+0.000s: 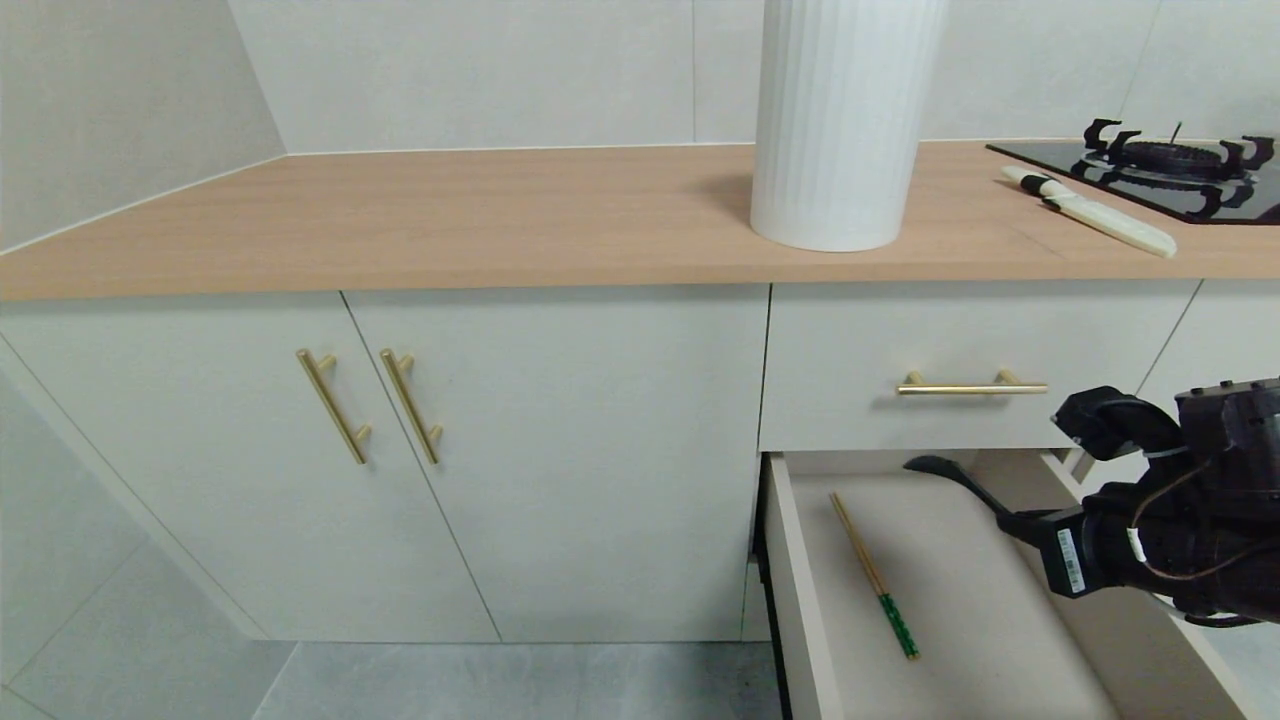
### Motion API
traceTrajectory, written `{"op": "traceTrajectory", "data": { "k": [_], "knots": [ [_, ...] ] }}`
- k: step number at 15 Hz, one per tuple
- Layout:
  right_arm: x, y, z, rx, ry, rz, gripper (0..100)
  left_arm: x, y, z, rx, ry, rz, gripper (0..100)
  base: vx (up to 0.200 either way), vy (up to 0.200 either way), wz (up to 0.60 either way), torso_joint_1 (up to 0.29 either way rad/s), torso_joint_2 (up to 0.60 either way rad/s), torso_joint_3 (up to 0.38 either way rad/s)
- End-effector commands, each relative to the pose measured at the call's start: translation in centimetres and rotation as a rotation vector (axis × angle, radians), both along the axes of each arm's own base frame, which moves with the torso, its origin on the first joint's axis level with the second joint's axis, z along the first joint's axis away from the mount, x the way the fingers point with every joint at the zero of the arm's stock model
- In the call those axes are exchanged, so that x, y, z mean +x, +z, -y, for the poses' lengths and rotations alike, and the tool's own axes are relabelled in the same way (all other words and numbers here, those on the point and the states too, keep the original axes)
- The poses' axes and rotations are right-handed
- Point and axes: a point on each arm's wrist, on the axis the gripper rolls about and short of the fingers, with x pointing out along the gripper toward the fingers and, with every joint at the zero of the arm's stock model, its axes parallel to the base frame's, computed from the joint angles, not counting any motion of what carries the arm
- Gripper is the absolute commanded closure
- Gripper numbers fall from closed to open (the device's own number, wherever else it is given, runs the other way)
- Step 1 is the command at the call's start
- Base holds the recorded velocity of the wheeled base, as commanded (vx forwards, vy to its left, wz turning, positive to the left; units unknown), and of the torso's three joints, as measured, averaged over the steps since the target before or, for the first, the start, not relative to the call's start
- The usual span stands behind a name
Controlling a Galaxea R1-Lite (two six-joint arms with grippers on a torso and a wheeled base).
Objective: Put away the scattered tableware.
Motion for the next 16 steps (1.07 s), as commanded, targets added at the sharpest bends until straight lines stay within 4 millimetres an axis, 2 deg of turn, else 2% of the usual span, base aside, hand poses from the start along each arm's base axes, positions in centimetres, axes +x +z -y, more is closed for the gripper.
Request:
{"op": "traceTrajectory", "data": {
  "k": [1,3,6,13,14,15,16],
  "knots": [
    [0.4,-0.5,-0.1,-0.006,0.0,-0.018,100,0.0,0.0,0.0,-0.001,0.0,0.0,0,0.0,0.0,0.0,0.0,0.0,0.0],
    [1.4,-1.7,-0.4,-0.018,-0.004,-0.062,100,0.0,0.0,0.0,0.001,0.0,0.0,0,0.0,0.0,0.0,0.0,0.0,0.0],
    [4.1,-4.4,-0.9,-0.036,-0.055,-0.064,100,0.0,0.0,0.0,-0.001,0.0,0.0,0,0.0,0.0,0.0,0.0,0.0,0.0],
    [8.5,-14.0,-1.6,-0.1,-0.184,-0.141,100,0.0,0.0,0.0,-0.001,0.0,0.0,0,0.0,0.0,0.0,0.0,0.0,0.0],
    [8.7,-14.5,-1.6,-0.105,-0.194,-0.136,100,0.0,0.0,0.0,-0.001,0.0,0.0,0,0.0,0.0,0.0,0.0,0.0,0.0],
    [9.3,-16.3,-1.7,-0.139,-0.238,-0.112,100,0.0,0.0,0.0,-0.001,0.0,0.0,0,0.0,0.0,0.0,0.0,0.0,0.0],
    [9.3,-16.9,-1.7,-0.148,-0.245,-0.114,100,0.0,0.0,0.0,-0.001,0.0,0.0,0,0.0,0.0,0.0,0.0,0.0,0.0]
  ]
}}
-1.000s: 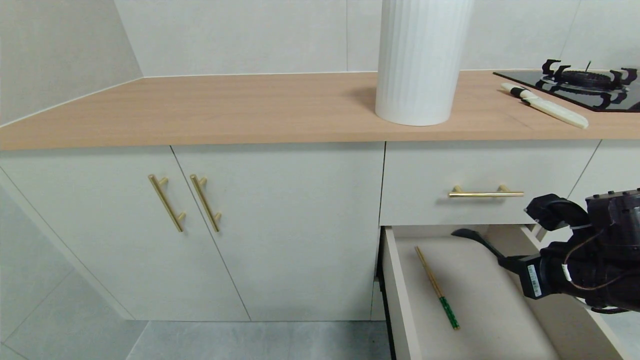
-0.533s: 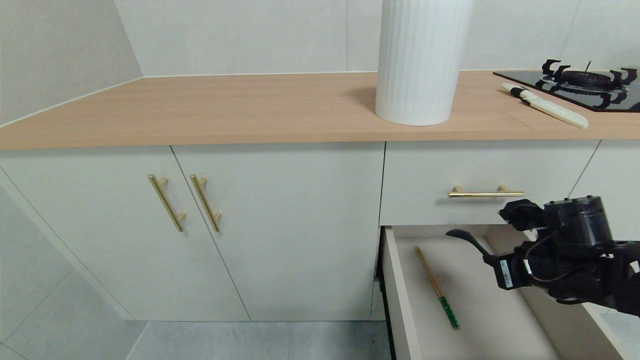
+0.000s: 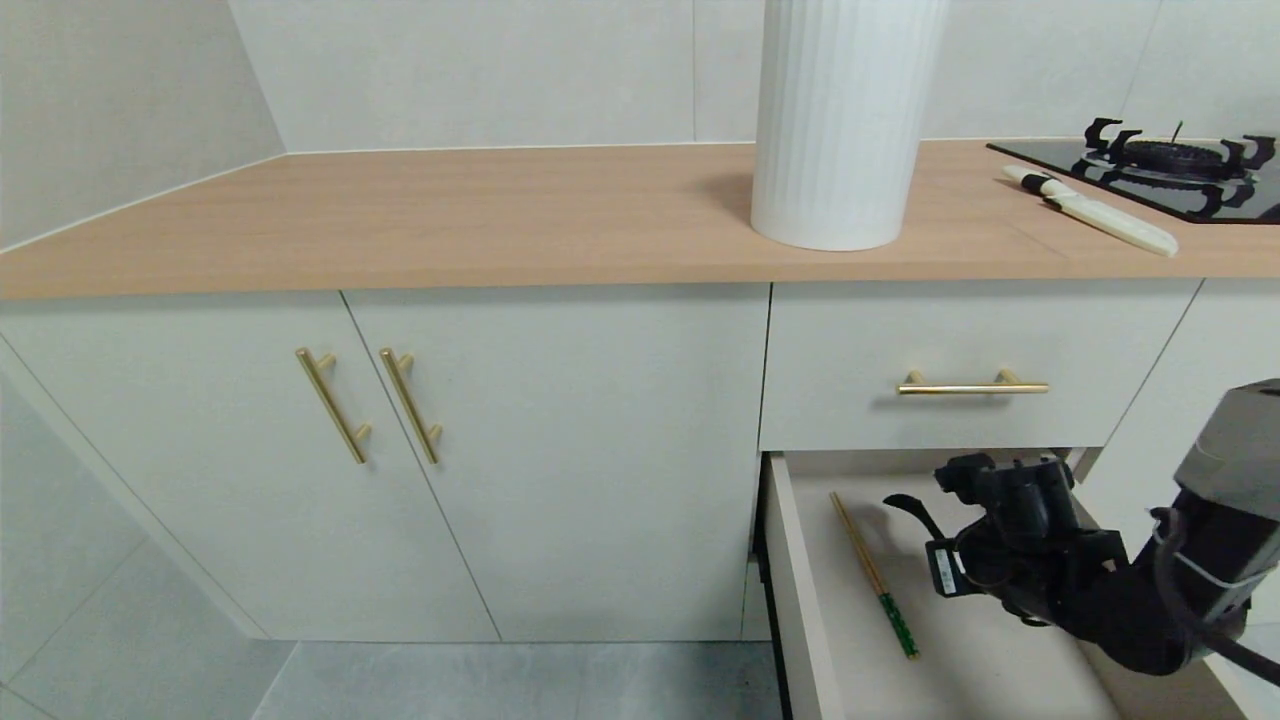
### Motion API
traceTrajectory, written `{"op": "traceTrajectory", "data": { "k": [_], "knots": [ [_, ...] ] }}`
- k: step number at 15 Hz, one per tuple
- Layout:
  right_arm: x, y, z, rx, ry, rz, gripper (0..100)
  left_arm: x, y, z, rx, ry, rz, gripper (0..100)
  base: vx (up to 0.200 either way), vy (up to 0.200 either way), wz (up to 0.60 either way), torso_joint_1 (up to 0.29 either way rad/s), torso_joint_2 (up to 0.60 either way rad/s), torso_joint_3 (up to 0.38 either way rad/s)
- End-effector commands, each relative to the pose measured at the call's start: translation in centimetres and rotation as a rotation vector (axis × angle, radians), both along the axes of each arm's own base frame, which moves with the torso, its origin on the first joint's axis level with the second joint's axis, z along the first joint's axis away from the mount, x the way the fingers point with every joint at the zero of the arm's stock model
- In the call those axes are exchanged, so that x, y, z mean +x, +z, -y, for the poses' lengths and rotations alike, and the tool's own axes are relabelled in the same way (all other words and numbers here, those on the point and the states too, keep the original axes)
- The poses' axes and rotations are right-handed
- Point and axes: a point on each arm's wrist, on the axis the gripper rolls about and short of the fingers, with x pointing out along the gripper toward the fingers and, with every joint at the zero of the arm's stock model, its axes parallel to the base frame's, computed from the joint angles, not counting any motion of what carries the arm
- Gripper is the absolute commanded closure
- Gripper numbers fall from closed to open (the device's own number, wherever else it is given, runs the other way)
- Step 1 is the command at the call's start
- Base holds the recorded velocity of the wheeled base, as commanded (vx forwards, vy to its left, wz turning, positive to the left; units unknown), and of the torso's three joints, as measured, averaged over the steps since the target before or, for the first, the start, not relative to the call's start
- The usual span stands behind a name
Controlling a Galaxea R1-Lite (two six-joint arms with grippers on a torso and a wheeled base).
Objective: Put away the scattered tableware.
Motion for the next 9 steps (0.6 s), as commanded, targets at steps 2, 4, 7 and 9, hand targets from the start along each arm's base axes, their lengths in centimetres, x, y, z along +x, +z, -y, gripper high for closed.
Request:
{"op": "traceTrajectory", "data": {
  "k": [2,4,7,9],
  "knots": [
    [0.2,-4.5,0.0,-0.05,-0.022,-0.099,100,0.0,0.0,0.0,-0.001,0.0,0.0,0,0.0,0.0,0.0,0.0,0.0,0.0],
    [0.2,-5.1,0.0,-0.056,-0.023,-0.115,100,0.0,0.0,0.0,-0.001,0.0,0.0,0,0.0,0.0,0.0,0.0,0.0,0.0],
    [0.2,-5.3,0.0,-0.06,-0.022,-0.124,100,0.0,0.0,0.0,0.001,0.0,0.0,0,0.0,0.0,0.0,0.0,0.0,0.0],
    [0.2,-5.2,0.0,-0.058,-0.022,-0.118,100,0.0,0.0,0.0,-0.001,0.0,0.0,0,0.0,0.0,0.0,0.0,0.0,0.0]
  ]
}}
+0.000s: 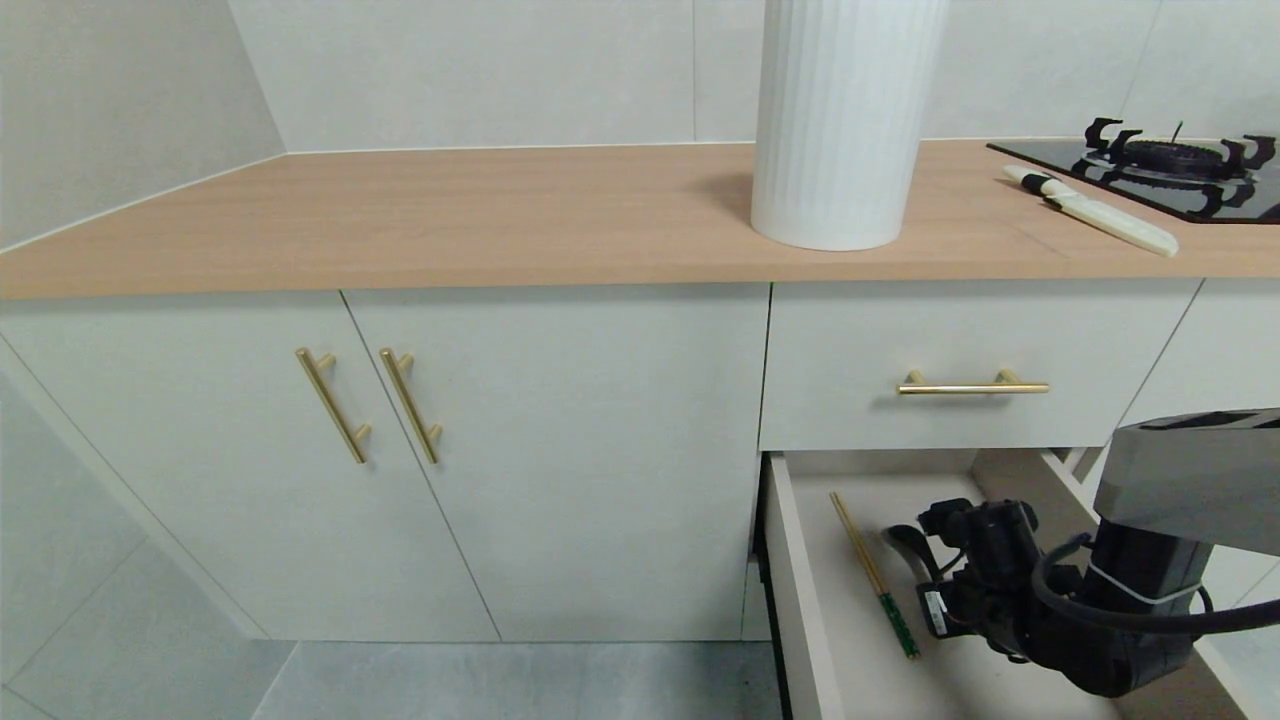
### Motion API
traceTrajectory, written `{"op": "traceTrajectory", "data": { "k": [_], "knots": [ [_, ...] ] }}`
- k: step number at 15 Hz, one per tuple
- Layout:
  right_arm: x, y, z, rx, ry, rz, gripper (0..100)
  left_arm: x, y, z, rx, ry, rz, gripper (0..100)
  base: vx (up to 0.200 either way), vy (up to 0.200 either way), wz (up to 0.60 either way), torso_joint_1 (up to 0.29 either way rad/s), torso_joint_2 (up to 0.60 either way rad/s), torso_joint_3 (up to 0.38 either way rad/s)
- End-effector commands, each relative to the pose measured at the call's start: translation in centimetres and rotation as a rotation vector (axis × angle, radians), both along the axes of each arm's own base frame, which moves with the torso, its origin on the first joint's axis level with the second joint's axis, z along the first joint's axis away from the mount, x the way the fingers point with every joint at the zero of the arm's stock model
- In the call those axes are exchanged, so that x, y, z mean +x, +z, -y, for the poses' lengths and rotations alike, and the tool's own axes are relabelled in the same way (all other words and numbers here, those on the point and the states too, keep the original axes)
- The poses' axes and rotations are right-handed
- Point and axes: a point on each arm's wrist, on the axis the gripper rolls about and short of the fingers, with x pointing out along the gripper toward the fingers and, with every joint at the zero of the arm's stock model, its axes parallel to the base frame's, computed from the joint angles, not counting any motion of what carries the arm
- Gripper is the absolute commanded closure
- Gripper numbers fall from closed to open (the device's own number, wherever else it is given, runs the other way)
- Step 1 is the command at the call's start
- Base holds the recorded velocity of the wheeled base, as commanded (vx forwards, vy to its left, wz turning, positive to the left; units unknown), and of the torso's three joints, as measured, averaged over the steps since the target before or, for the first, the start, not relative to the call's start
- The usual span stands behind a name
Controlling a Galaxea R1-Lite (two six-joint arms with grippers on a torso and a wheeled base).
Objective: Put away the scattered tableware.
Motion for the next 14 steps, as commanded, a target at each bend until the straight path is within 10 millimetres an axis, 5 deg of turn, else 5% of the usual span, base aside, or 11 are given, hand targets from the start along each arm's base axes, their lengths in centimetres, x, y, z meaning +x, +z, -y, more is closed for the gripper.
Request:
{"op": "traceTrajectory", "data": {
  "k": [1,5,6,14],
  "knots": [
    [0.0,0.0,0.0,0.0,0.0,-0.002,100,0.0,0.0,0.0,0.001,0.0,0.0,0,0.0,0.0,0.0,0.0,0.0,0.0],
    [-0.1,0.4,0.0,-0.002,0.001,0.005,100,0.0,0.0,0.0,-0.001,0.0,0.0,0,0.0,0.0,0.0,0.0,0.0,0.0],
    [-0.1,0.5,0.0,-0.001,0.001,0.007,0,0.0,0.0,0.0,-0.001,0.0,0.0,0,0.0,0.0,0.0,0.0,0.0,0.0],
    [-0.6,2.3,0.1,0.008,0.002,0.038,0,0.0,0.0,0.0,-0.001,0.0,0.0,0,0.0,0.0,0.0,0.0,0.0,0.0]
  ]
}}
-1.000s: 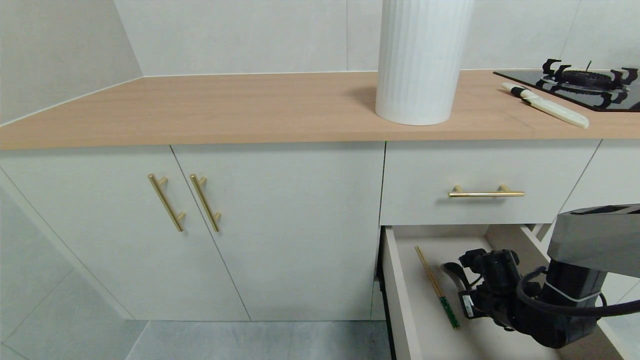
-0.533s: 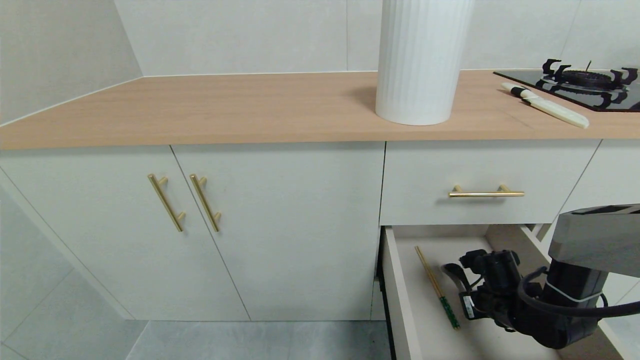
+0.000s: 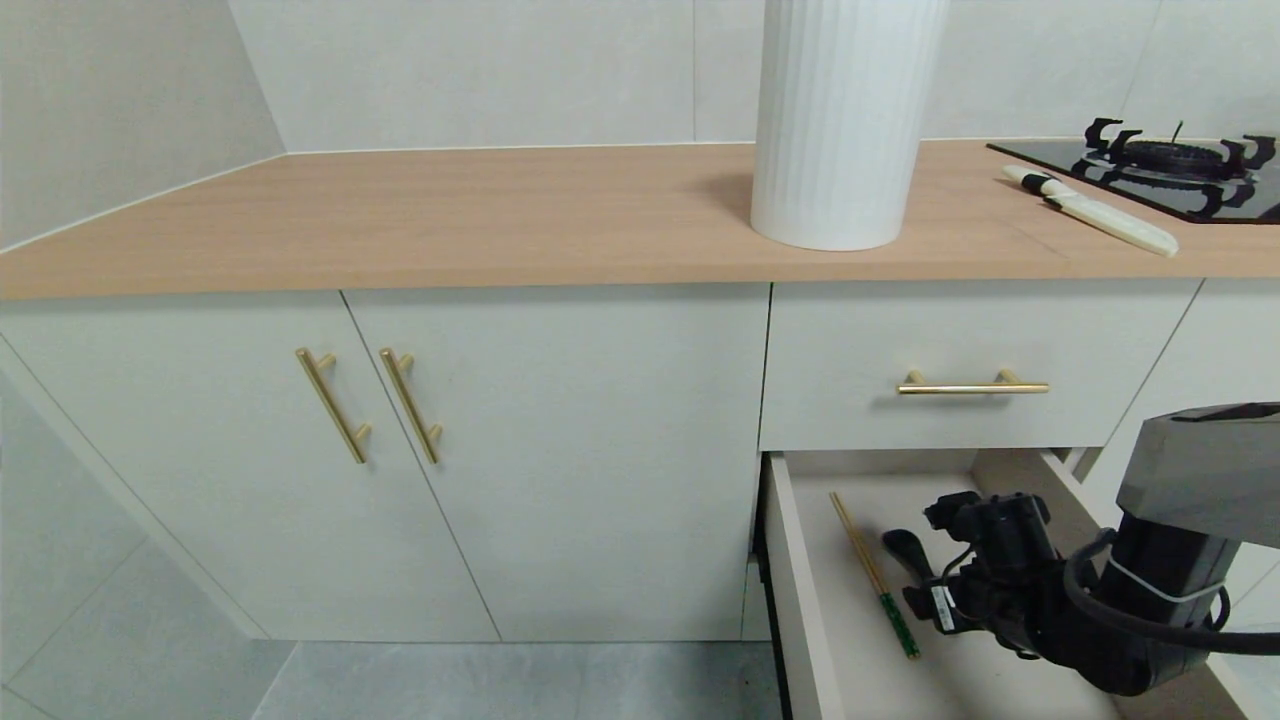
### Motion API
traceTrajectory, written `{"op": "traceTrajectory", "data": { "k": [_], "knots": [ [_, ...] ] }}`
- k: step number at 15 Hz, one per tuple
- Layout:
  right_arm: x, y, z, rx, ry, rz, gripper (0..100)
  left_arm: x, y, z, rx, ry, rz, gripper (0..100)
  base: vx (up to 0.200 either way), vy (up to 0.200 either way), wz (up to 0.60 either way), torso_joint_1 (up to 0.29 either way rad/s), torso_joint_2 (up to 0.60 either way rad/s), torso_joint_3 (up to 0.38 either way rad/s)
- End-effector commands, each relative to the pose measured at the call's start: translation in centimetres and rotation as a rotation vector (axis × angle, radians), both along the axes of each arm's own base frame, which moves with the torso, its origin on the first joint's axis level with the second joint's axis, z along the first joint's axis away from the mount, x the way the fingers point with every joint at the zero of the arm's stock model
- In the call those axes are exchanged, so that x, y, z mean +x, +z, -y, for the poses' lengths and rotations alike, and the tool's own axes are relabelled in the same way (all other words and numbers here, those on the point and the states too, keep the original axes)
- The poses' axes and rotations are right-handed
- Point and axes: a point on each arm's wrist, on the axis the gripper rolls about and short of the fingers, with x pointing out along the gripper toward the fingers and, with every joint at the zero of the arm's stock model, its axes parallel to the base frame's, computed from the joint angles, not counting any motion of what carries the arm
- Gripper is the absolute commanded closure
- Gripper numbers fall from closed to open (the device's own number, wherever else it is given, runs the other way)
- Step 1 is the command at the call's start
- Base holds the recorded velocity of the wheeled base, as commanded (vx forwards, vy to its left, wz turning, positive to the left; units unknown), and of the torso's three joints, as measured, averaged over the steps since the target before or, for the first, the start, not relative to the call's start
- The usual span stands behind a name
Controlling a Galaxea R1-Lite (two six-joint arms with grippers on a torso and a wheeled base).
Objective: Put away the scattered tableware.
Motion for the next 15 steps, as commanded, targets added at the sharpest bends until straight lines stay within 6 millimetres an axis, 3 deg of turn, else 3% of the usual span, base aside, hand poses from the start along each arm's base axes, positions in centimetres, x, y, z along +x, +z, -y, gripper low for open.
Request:
{"op": "traceTrajectory", "data": {
  "k": [1,6,11,13,15],
  "knots": [
    [-0.1,1.3,0.0,0.008,0.002,0.029,0,0.0,0.0,0.0,-0.001,0.0,0.0,0,0.0,0.0,0.0,0.0,0.0,0.0],
    [-0.5,3.3,0.1,0.019,0.002,0.066,0,0.0,0.0,0.0,-0.001,0.0,0.0,0,0.0,0.0,0.0,0.0,0.0,0.0],
    [-3.5,10.7,0.7,0.033,0.007,0.065,0,0.0,0.0,0.0,-0.001,0.0,0.0,0,0.0,0.0,0.0,0.0,0.0,0.0],
    [-5.8,15.2,0.4,0.091,0.001,0.025,0,0.0,0.0,0.0,-0.001,0.0,0.0,0,0.0,0.0,0.0,0.0,0.0,0.0],
    [-7.9,18.4,0.2,0.17,0.04,-0.029,0,0.0,0.0,0.0,-0.001,0.0,0.0,0,0.0,0.0,0.0,0.0,0.0,0.0]
  ]
}}
